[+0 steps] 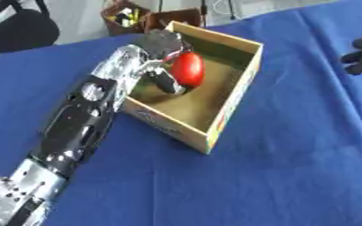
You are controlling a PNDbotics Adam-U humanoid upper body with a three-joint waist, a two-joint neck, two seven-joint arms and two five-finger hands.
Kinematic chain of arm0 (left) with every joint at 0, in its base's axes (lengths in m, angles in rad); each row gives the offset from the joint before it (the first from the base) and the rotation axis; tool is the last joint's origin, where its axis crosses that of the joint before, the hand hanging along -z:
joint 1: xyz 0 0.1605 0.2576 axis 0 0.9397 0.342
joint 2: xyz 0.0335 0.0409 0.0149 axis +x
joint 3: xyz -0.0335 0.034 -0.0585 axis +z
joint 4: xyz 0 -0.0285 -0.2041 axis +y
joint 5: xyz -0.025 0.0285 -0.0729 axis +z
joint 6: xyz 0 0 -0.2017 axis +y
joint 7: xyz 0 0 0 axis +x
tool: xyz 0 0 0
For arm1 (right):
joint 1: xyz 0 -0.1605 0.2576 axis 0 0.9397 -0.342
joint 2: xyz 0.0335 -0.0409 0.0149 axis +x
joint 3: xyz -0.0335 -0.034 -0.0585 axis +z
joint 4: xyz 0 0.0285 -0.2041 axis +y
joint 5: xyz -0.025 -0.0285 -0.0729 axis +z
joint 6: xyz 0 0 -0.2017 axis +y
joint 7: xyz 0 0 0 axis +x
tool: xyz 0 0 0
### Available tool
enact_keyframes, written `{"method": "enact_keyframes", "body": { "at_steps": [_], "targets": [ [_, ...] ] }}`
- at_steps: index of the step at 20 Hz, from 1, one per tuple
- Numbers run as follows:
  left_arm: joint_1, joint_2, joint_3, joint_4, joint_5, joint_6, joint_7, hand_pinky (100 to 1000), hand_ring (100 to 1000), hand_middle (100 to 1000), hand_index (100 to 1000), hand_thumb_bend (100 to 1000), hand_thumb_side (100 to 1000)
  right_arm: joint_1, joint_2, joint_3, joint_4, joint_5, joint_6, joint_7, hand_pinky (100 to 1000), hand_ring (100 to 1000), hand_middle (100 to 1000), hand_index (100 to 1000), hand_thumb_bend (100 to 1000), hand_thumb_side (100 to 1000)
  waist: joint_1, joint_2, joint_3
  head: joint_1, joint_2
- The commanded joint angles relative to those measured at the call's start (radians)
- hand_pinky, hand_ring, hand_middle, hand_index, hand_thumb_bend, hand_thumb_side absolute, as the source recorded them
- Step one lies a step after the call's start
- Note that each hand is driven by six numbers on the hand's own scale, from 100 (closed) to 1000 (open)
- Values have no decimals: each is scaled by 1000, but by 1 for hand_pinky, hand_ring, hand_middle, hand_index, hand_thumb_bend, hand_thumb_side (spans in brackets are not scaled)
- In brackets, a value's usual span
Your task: Pick up objects on the table and place them in the box.
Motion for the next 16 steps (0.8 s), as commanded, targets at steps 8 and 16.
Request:
{"method": "enact_keyframes", "body": {
  "at_steps": [8,16],
  "targets": [
    [-1,19,28,-42,98,71,100,750,917,947,1000,225,1000,-8,2,1,-17,-4,-1,1,736,754,489,763,100,821,-17,-23,6,-6,-10],
    [-13,74,59,-110,258,91,128,710,891,924,1000,179,1000,-6,2,2,-14,-3,-1,3,736,754,488,763,100,821,-18,-25,10,-34,6]
  ]
}}
